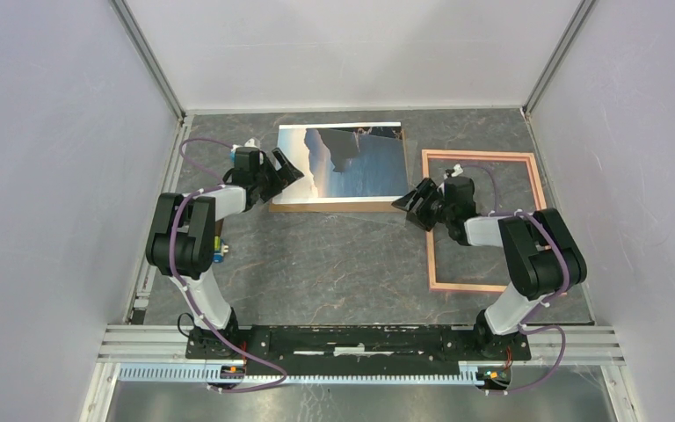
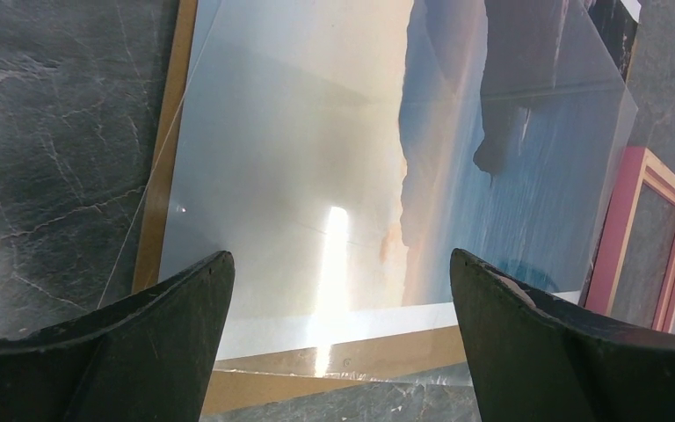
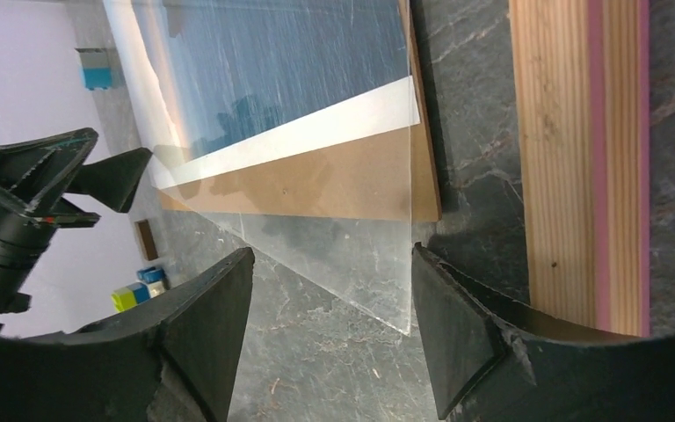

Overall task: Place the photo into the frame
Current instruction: Pick up the photo frame item at the center of the board.

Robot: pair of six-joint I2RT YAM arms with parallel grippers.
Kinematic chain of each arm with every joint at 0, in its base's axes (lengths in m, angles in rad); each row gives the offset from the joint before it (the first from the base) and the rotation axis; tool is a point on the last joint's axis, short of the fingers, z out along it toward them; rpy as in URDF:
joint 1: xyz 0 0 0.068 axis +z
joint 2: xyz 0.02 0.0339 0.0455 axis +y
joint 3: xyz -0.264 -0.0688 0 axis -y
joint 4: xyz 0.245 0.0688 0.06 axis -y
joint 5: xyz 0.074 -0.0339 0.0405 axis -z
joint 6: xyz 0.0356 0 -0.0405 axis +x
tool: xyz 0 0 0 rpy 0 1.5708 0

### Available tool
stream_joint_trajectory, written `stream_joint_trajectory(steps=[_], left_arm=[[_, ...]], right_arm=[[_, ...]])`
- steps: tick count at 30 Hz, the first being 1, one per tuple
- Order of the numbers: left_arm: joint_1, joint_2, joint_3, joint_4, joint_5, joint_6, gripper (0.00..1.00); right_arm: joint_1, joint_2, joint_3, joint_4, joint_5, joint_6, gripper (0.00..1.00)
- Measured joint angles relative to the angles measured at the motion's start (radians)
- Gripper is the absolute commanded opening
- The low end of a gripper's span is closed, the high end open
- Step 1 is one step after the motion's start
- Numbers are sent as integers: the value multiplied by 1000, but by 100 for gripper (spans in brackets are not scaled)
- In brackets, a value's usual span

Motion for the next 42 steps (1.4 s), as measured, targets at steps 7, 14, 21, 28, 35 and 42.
stream_joint_trajectory(steps=[7, 14, 21, 28, 35, 42], left_arm=[[0, 0, 1, 0, -14, 0, 100], [0, 0, 1, 0, -14, 0, 100], [0, -1, 1, 1, -11, 0, 100], [1, -24, -39, 35, 35, 23, 100], [-11, -248, -154, -55, 34, -6, 100], [-192, -597, -384, -13, -38, -352, 100]], right_arm=[[2, -5, -100, 145, -53, 117, 60], [4, -8, -178, 303, -95, 221, 56], [4, 4, -180, 396, -87, 230, 38], [4, 80, -119, 399, -62, 176, 4], [5, 96, -77, 388, -63, 129, 0], [40, 18, -145, 457, -37, 224, 0]])
